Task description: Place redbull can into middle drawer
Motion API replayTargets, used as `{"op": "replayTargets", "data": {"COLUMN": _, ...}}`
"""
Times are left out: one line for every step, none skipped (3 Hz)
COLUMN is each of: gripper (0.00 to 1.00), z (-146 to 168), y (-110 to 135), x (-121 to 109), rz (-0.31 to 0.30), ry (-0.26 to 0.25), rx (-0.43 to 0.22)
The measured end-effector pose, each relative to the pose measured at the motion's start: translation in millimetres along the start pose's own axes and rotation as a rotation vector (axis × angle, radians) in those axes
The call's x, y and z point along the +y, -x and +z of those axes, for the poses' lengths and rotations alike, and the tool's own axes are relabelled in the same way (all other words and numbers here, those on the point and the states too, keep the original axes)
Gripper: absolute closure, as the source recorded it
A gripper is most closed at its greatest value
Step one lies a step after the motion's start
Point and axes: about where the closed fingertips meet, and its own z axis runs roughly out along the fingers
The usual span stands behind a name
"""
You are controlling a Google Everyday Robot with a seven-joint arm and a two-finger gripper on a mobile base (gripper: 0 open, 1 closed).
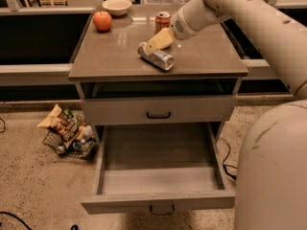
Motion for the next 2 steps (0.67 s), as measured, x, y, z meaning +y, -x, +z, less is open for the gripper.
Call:
{"op": "replayTargets", "data": {"gripper": 0.0, "z": 22, "y": -13, "x": 5, "rz": 0.048, "ry": -0.033, "rx": 0.036}}
{"op": "replayTargets", "data": {"gripper": 0.0, "z": 34, "y": -24, "x": -5, "rz": 0.083, "ry": -0.078, "rx": 0.053}}
